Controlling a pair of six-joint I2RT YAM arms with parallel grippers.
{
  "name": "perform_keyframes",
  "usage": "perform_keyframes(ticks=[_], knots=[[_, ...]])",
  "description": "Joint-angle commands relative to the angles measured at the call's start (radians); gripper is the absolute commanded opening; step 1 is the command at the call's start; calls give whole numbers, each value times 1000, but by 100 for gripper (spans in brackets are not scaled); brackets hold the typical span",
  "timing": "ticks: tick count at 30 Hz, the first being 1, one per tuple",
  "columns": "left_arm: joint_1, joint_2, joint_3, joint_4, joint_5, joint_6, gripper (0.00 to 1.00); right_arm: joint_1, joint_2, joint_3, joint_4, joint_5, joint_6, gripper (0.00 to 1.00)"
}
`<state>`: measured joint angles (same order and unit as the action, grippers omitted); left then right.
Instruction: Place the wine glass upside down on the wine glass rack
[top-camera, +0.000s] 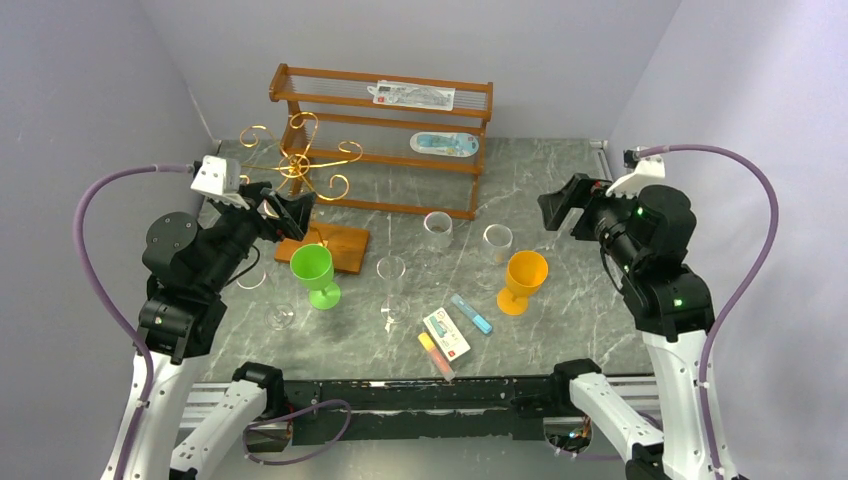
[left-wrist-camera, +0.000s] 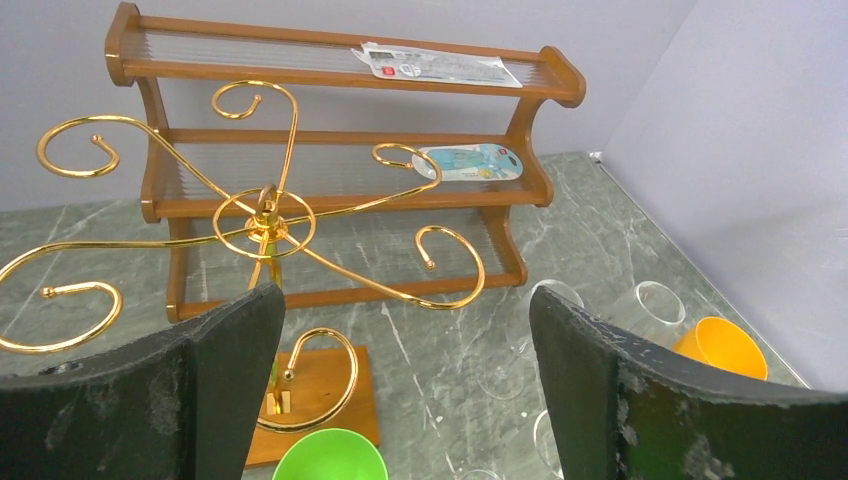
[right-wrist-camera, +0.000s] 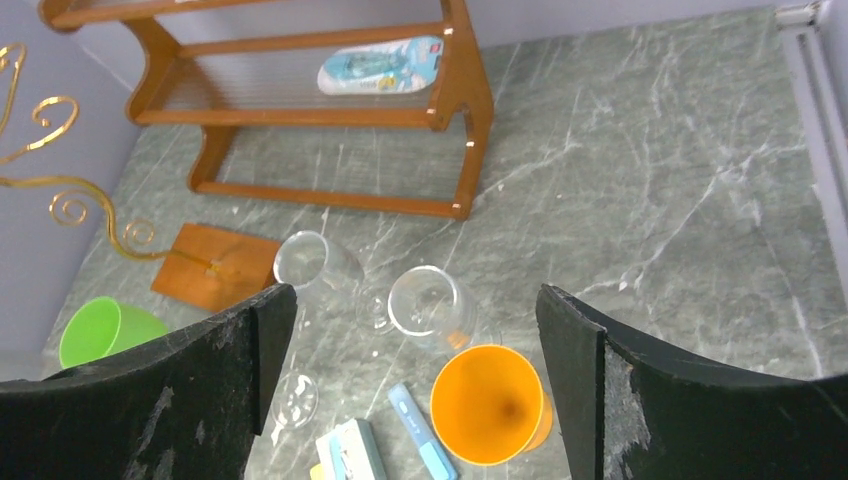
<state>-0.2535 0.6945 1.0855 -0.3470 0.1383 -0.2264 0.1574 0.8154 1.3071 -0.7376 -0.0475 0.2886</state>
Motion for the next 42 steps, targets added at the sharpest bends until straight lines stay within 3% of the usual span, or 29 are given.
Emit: perform_keyframes(ticks=[1, 6, 9, 15, 18, 24, 29, 38, 42], knots=[[-4, -4, 5, 37, 18, -23, 96, -5, 8, -62, 3, -99, 19, 93], [-4, 4, -22, 64, 98, -50, 97, 6, 69, -136, 8, -215, 76, 83], [-4, 9, -29, 73, 106, -61, 96, 62, 84, -160, 24, -176, 90, 82], [-4, 22, -45, 98, 131, -80, 97, 445, 243, -112, -24, 239, 166, 80], [-4, 19, -37, 82, 130, -77, 96, 553, 371, -63, -94, 396, 216, 73], [-4, -4, -33, 50, 110, -58, 96, 582, 479, -35, -144, 581, 261, 65], [-4, -12, -44, 50, 108, -56, 97, 581, 519, -24, -102, 575, 202, 55], [-4, -11, -40, 35, 86, -40, 96, 559, 622, -4, -77, 562, 142, 46], [-4, -15, -40, 26, 84, -37, 96, 552, 629, -37, -58, 522, 138, 36]])
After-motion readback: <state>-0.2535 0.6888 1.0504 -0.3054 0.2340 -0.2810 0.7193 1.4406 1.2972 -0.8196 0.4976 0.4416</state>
